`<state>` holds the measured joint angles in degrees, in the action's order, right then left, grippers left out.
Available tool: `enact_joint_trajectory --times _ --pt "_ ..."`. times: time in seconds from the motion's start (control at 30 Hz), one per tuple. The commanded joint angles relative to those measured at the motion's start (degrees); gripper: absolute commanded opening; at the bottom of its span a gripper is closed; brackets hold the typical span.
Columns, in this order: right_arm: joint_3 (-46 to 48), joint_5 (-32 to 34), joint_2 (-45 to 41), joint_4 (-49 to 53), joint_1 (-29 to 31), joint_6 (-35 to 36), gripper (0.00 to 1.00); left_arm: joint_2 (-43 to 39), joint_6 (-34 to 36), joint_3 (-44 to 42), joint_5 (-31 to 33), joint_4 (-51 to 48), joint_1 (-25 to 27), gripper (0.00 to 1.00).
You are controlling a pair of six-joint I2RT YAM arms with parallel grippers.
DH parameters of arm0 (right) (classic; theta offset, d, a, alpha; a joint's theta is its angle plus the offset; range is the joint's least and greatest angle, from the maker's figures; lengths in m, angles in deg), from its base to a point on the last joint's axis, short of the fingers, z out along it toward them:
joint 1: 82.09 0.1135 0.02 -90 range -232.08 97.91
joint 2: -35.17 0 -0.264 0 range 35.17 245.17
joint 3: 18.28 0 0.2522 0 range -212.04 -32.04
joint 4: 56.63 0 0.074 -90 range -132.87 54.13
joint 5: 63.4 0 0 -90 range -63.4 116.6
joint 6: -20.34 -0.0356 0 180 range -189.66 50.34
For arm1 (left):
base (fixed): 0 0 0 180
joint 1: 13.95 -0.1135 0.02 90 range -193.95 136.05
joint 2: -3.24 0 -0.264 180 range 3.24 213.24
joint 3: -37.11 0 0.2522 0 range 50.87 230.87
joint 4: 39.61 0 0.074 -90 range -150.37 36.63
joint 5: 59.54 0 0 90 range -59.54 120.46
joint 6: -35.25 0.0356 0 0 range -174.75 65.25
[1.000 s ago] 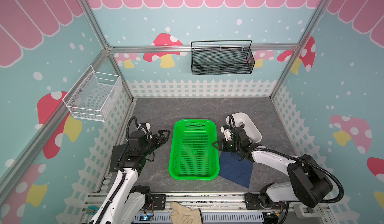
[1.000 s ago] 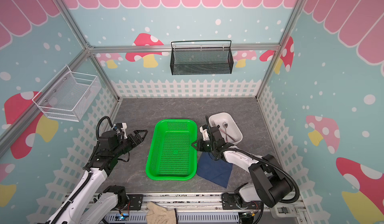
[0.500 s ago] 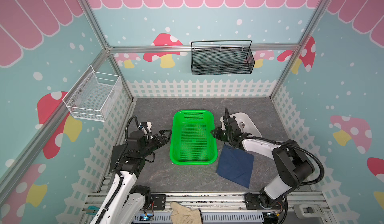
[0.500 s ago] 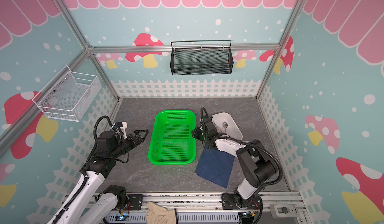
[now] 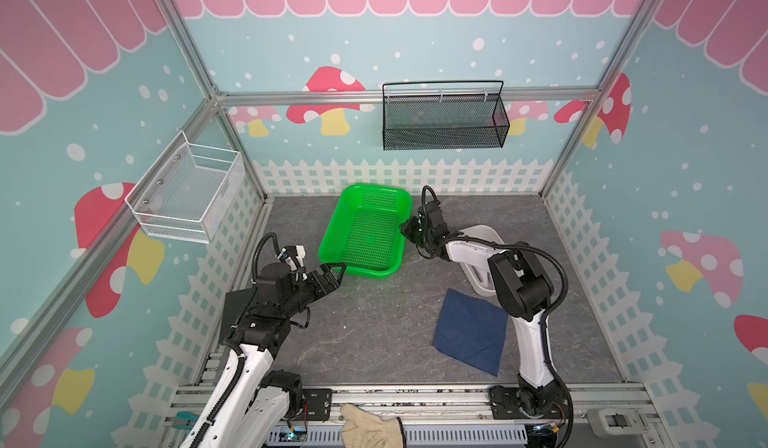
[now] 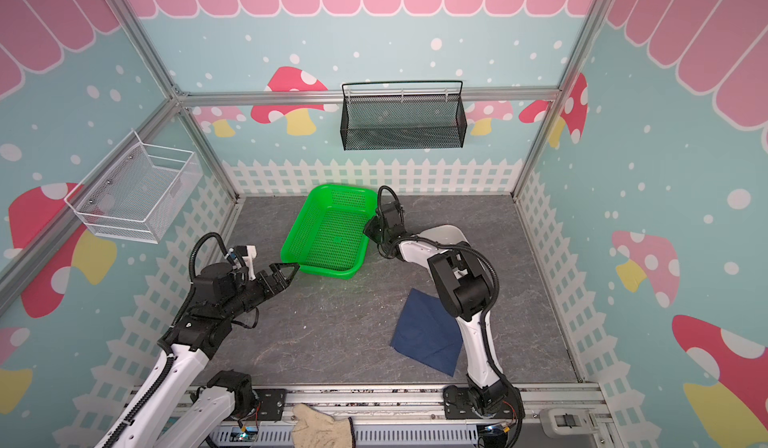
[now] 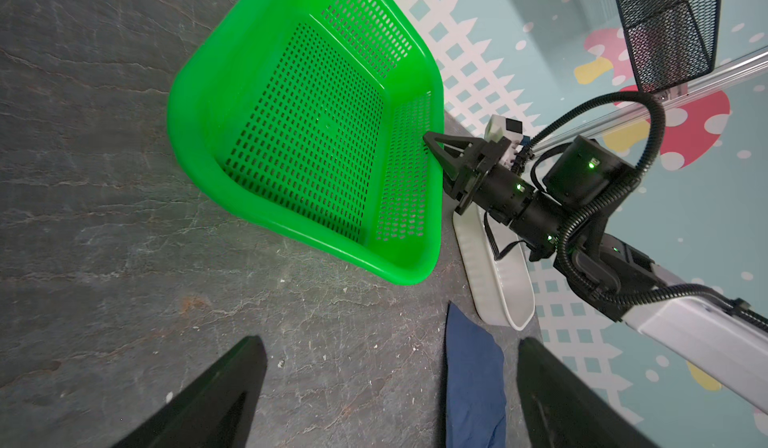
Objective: Place the utensils on the paper napkin and roll it up
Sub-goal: 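Push the green basket farther from the robot with both grippers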
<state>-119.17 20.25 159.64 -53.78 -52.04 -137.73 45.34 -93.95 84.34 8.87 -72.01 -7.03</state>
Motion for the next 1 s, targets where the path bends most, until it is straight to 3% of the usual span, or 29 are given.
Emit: enact_joint_trajectory --times 0.0,0.07,0.2,0.27,0.33,0.4,0.47,0.57,0.63,0.8,0.97 --pt "-4.1 -0.3 3.4 4.6 0.6 -0.2 0.06 0.3 0.9 0.7 -0.7 -1.2 0.6 0.96" --pt "-5.2 -0.9 2.8 6.0 0.8 2.2 0.1 1.2 1.3 1.1 -1.5 -1.2 1.0 0.96" --pt "-1.7 5.7 -2.2 8.0 0.4 7.4 0.07 3.8 2.0 1.7 -0.9 -1.0 3.4 0.96" --pt "-0.8 9.1 -4.0 10.2 0.0 10.6 0.21 5.4 2.4 2.2 -0.2 -0.6 5.2 0.96" --pt "-0.1 6.5 -5.5 9.9 -1.0 15.1 0.31 7.3 2.9 3.0 1.1 -0.3 7.9 0.96" --pt "-0.4 1.2 -7.0 11.7 -2.2 20.1 0.35 9.4 3.5 3.9 1.9 -0.2 10.4 0.96" --pt "1.5 1.1 -10.8 14.3 -2.6 24.7 0.38 11.0 3.8 4.6 3.0 -0.2 12.4 0.96" --pt "9.8 2.5 -21.6 17.3 -2.8 30.7 0.38 13.0 4.6 5.2 4.4 0.2 15.8 0.95" --pt "20.1 3.3 -30.9 16.5 -2.8 33.3 0.38 14.6 5.5 5.5 4.4 0.4 18.0 0.95" --pt "38.4 -7.4 -46.5 18.6 -2.7 36.2 0.38 20.6 6.0 5.4 3.5 4.9 21.4 0.94" --pt "50.9 -13.3 -53.7 24.9 -0.7 32.9 0.38 26.9 1.3 5.5 5.8 11.5 21.6 0.93"
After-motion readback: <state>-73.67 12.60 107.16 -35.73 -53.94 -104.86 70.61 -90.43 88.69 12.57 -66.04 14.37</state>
